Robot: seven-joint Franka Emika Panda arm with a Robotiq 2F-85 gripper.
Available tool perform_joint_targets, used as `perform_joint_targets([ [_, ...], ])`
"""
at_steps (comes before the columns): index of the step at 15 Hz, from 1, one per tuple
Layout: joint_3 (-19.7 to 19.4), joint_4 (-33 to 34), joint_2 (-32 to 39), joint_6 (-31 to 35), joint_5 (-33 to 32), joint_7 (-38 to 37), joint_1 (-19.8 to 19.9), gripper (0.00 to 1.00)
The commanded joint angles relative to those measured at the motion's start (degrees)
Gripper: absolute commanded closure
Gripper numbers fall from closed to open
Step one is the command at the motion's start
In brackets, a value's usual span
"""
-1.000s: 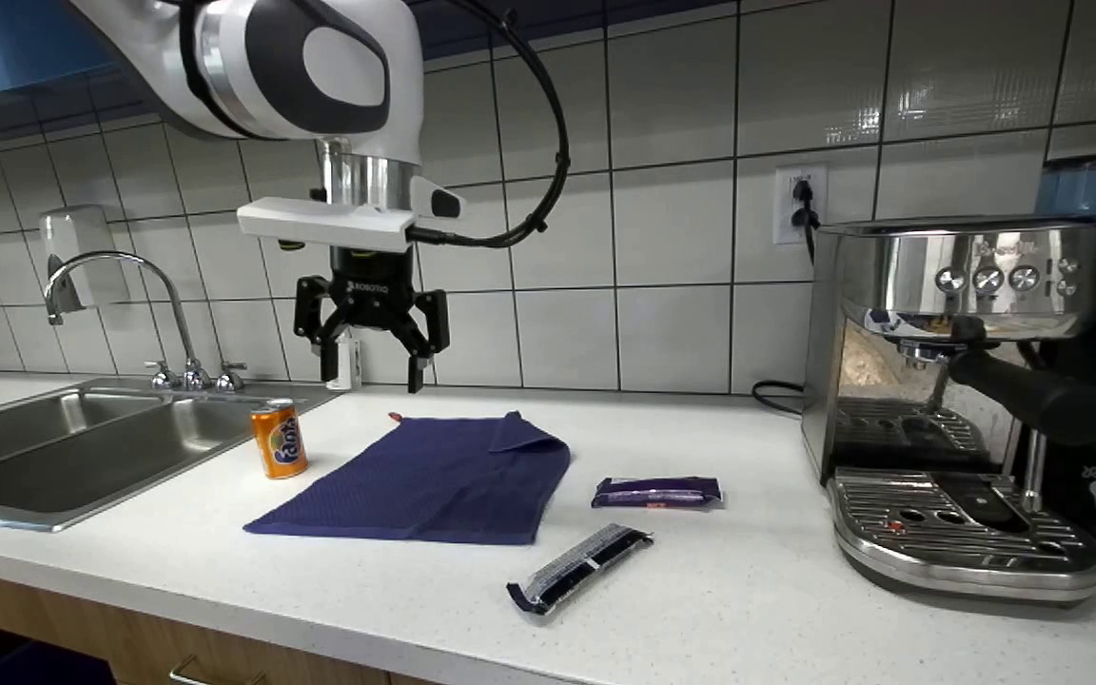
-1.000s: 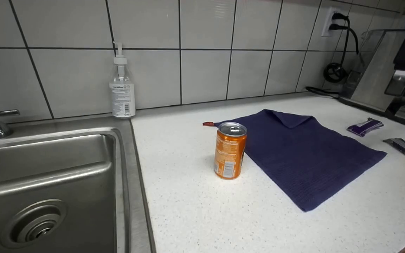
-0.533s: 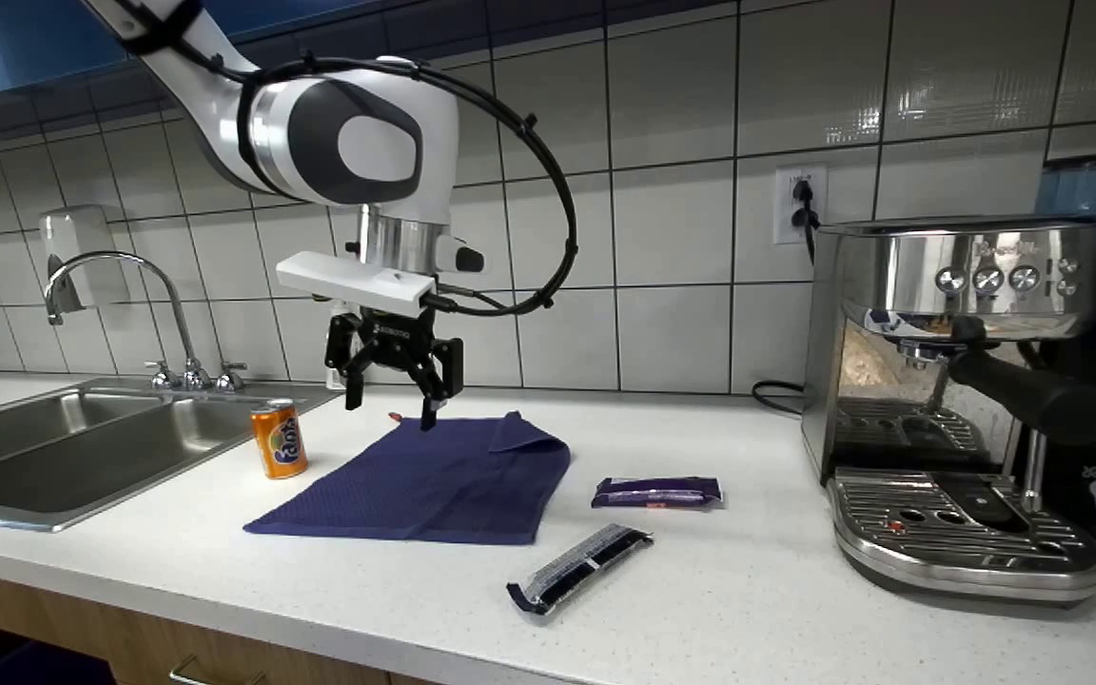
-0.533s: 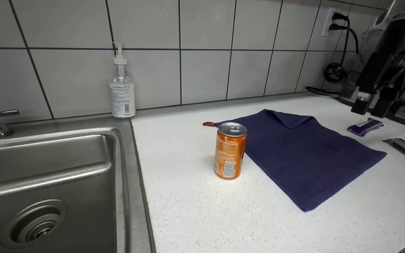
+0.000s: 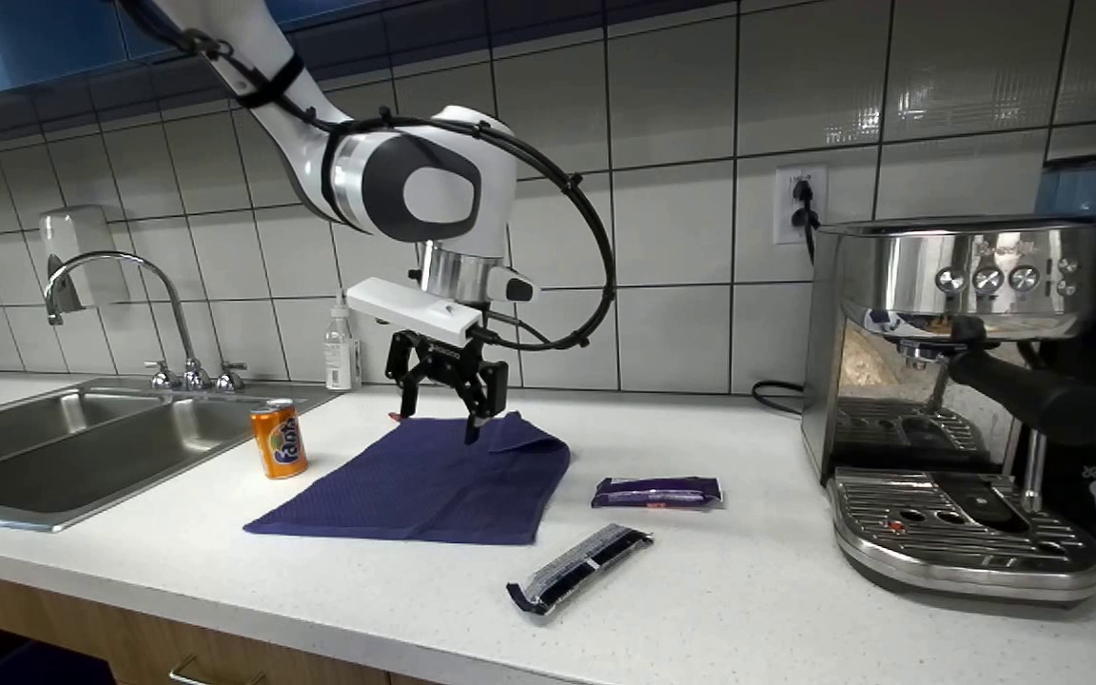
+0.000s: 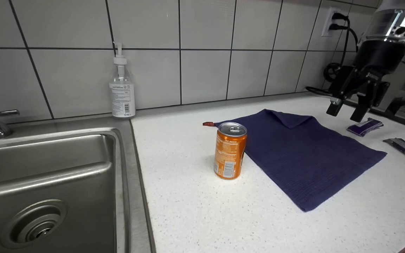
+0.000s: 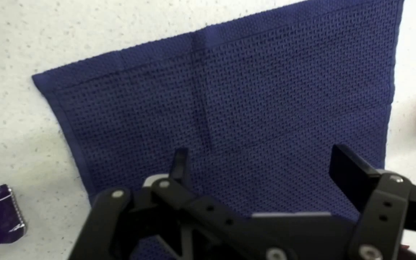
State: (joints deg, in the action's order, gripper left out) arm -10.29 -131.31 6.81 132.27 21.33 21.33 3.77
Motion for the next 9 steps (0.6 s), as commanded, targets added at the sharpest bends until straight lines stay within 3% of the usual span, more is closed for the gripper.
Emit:
perform_joint_targets([
  [1,1.92,5.76,5.15,-0.21,1.48,-1.87,2.87,0.00],
  [6,3.19,11.22,9.97,-1.24,1.19,-4.36,4.55,0.00],
  [7,3.33,7.80,7.70,0.17,0.18,-3.06,4.66,0.00],
  [9,3.68,9.26,9.10,0.16,0.11,-3.47,4.91,0.00],
])
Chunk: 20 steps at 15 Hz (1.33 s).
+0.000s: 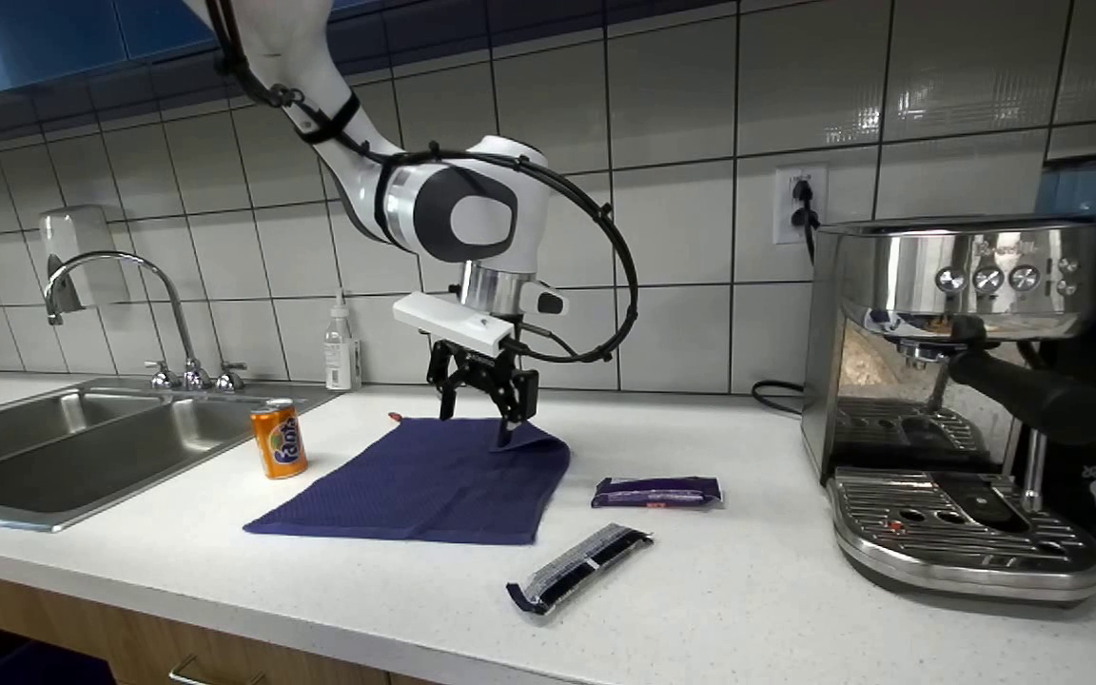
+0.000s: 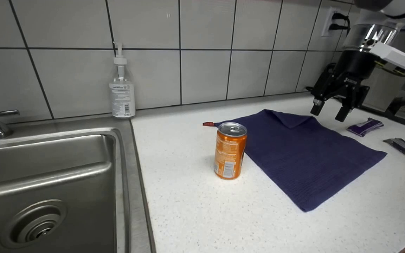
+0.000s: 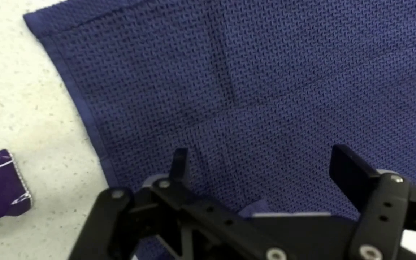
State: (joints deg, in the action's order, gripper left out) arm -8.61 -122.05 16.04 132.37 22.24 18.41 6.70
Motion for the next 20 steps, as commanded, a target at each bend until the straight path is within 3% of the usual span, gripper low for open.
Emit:
perform_joint_targets([
  [1,2.07,0.33,0.18,0.06,-0.82,-0.65,1.98,0.00],
  [10,2.62,3.27,3.03,-0.43,0.99,-1.92,3.07,0.00],
  [20,3.92,12.24,11.52,-0.72,5.46,-10.53,5.75,0.00],
])
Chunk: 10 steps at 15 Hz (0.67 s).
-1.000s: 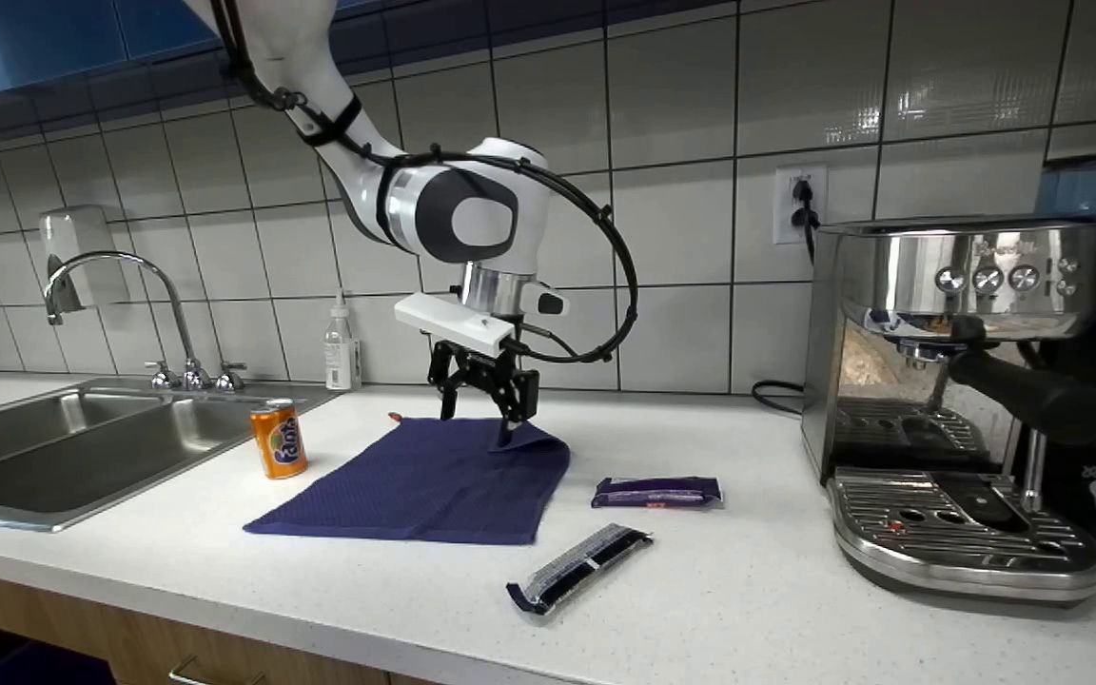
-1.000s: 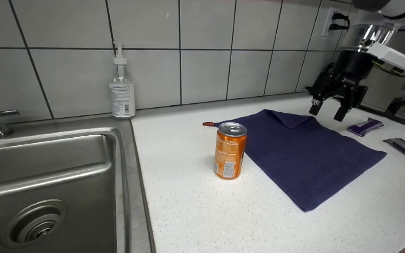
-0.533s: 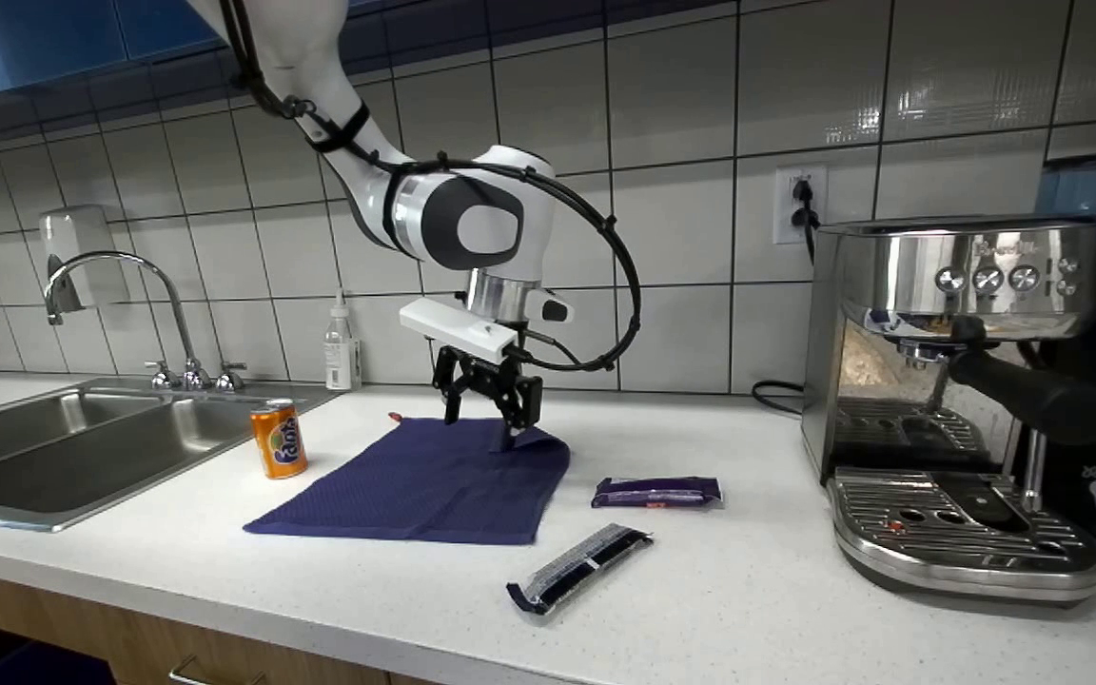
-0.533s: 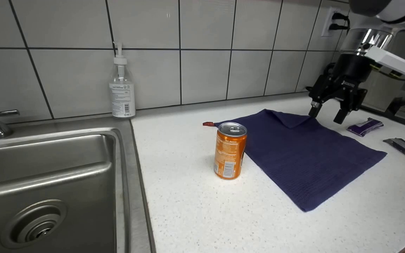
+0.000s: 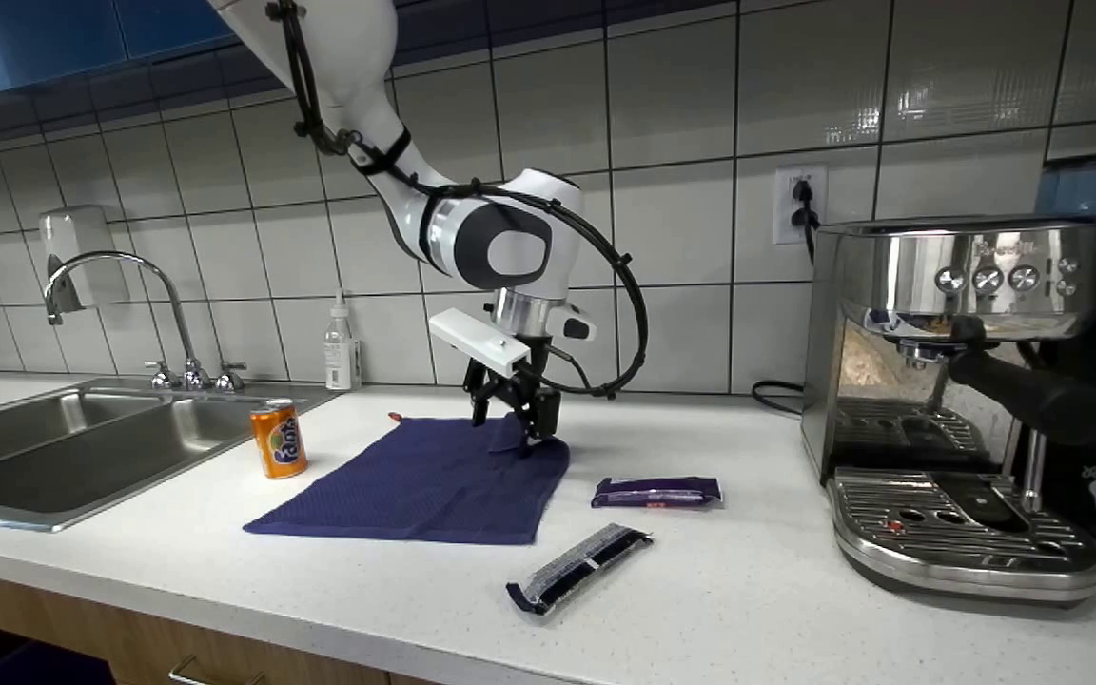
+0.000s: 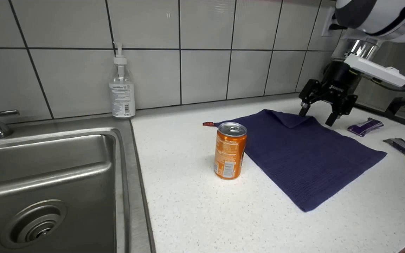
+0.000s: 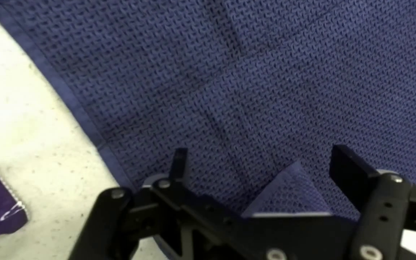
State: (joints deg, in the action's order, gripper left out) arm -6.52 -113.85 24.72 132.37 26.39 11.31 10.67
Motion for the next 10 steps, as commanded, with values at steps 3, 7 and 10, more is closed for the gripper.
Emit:
perform_joint_targets([
  [3,2.22,6.06,4.44,-0.53,2.07,-5.34,2.12,0.00],
  [7,2.64,8.20,5.64,-0.24,2.67,-6.65,2.62,0.00],
  [10,2.79,9.06,6.20,0.55,2.60,-7.28,2.75,0.00],
])
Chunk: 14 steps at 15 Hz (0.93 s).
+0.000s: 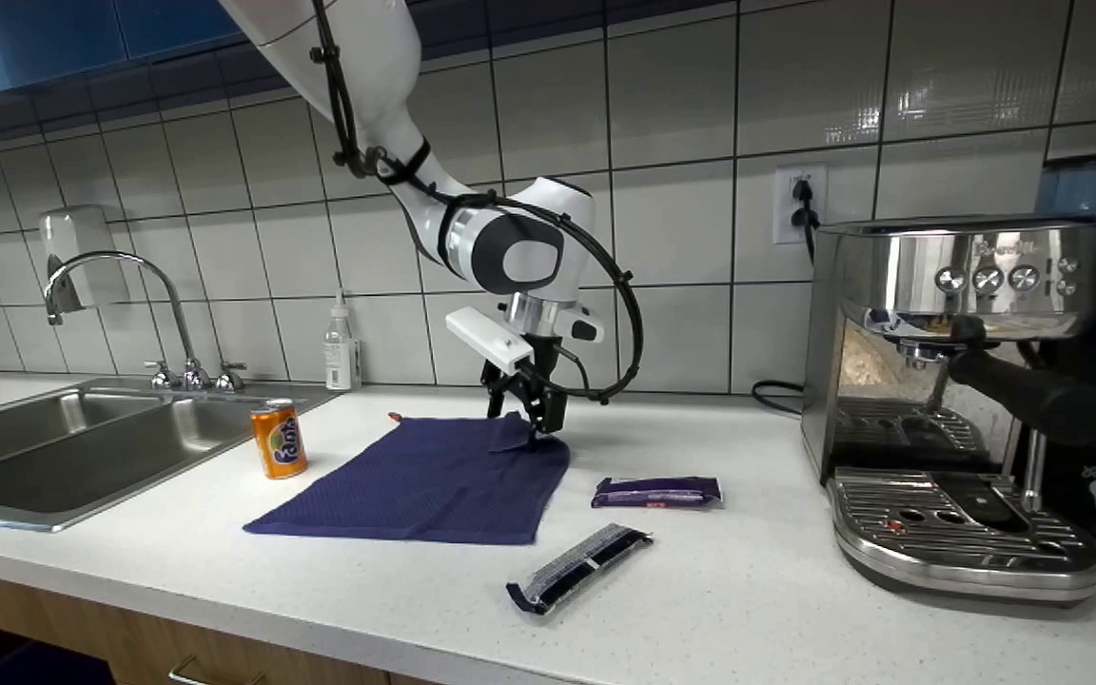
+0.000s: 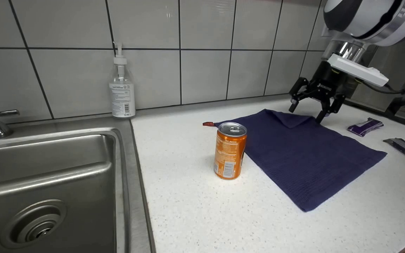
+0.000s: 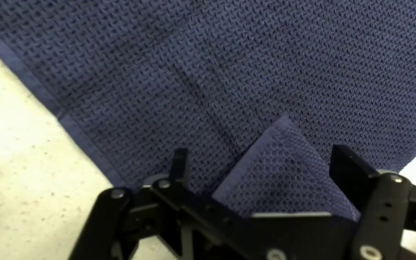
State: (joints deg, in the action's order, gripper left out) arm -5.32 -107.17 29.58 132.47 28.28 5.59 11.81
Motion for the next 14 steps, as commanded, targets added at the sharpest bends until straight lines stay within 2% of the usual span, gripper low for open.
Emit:
perform_joint_targets([
  [1,1.71,2.67,1.54,0.57,0.69,-1.78,1.71,0.00],
  [14,2.90,2.73,2.61,4.46,0.34,-2.68,1.34,0.00],
])
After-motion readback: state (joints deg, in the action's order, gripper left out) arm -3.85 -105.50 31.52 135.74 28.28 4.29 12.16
